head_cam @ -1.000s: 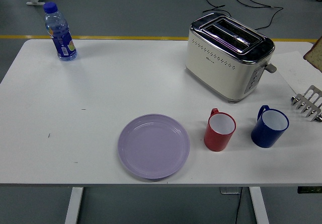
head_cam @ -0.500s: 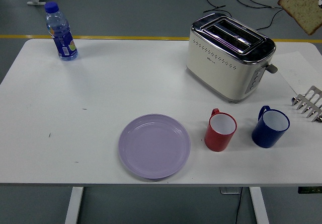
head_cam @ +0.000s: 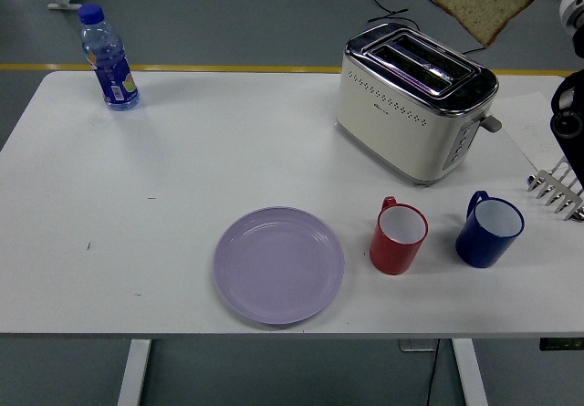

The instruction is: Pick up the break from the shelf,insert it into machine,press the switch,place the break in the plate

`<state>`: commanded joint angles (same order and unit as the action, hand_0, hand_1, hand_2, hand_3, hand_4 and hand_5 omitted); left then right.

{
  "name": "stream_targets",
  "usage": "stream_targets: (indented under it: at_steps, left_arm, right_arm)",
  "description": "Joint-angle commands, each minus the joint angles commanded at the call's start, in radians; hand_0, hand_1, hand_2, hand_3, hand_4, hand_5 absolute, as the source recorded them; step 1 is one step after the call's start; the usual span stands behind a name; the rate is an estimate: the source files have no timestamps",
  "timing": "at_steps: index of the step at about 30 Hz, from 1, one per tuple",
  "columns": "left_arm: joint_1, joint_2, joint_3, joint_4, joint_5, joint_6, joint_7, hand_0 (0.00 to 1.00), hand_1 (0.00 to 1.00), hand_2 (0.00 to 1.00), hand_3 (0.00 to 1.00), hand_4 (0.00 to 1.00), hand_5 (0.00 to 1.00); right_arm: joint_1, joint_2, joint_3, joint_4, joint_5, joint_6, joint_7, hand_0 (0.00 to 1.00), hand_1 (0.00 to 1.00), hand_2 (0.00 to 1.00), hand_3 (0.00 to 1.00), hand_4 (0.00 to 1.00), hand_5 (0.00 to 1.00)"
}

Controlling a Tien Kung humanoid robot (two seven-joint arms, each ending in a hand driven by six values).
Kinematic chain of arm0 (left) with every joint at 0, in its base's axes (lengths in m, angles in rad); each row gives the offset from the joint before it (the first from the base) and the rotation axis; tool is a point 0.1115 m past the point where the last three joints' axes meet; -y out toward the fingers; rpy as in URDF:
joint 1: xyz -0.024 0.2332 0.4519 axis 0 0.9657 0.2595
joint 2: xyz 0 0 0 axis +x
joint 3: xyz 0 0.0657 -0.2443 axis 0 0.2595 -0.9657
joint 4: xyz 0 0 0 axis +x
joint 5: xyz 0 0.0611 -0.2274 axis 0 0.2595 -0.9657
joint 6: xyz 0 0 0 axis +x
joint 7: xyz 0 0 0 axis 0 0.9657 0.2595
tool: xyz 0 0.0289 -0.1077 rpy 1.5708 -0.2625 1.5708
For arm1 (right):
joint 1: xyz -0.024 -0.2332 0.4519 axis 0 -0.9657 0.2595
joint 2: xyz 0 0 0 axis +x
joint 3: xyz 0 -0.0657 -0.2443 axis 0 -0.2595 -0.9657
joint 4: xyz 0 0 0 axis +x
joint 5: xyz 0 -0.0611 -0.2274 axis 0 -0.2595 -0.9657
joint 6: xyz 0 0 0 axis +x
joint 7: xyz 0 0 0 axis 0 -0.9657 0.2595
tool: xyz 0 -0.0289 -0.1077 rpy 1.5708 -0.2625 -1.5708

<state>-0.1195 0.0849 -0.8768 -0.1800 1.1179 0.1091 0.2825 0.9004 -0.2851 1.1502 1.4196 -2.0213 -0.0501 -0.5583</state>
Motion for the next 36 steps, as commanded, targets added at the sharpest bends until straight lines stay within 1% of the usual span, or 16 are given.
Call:
stream_targets:
  at_steps: [3, 6, 10, 12, 19, 28, 36]
  left_arm:
    - [0.0, 0.0, 0.002, 0.0, -0.002, 0.0, 0.0, 0.653, 0.576, 0.59, 0.603, 0.327, 0.947]
    - [-0.001, -0.001, 0.005, 0.0, -0.006, 0.001, 0.0, 0.653, 0.576, 0.59, 0.603, 0.327, 0.947]
    - [-0.002, -0.001, 0.007, 0.0, -0.01, 0.002, 0.0, 0.654, 0.576, 0.59, 0.606, 0.327, 0.947]
    - [-0.003, -0.001, 0.009, 0.0, -0.012, 0.002, 0.0, 0.654, 0.576, 0.59, 0.606, 0.327, 0.947]
    - [-0.004, -0.002, 0.013, 0.0, -0.017, 0.003, 0.0, 0.654, 0.573, 0.59, 0.605, 0.329, 0.948]
    - [-0.004, -0.003, 0.014, 0.0, -0.017, 0.003, 0.001, 0.654, 0.574, 0.59, 0.606, 0.329, 0.948]
    - [-0.006, -0.004, 0.011, 0.0, -0.013, 0.003, 0.001, 0.654, 0.574, 0.59, 0.606, 0.33, 0.948]
  right_arm:
    - [0.01, 0.014, -0.018, -0.021, -0.001, -0.004, 0.005, 0.302, 0.328, 0.399, 0.506, 0.393, 0.002]
    - [0.032, 0.04, -0.059, -0.076, -0.001, -0.014, 0.016, 0.302, 0.328, 0.399, 0.506, 0.393, 0.002]
    - [0.047, 0.062, -0.088, -0.124, -0.003, -0.024, 0.023, 0.3, 0.328, 0.399, 0.506, 0.397, 0.002]
    - [0.058, 0.076, -0.109, -0.162, -0.003, -0.034, 0.031, 0.3, 0.328, 0.399, 0.506, 0.397, 0.002]
    - [0.075, 0.099, -0.151, -0.244, -0.019, -0.054, 0.048, 0.299, 0.327, 0.398, 0.505, 0.403, 0.002]
    - [0.088, 0.126, -0.17, -0.325, -0.042, -0.08, 0.073, 0.297, 0.325, 0.397, 0.503, 0.409, 0.002]
    - [0.095, 0.139, -0.175, -0.367, -0.064, -0.094, 0.084, 0.296, 0.325, 0.396, 0.503, 0.411, 0.002]
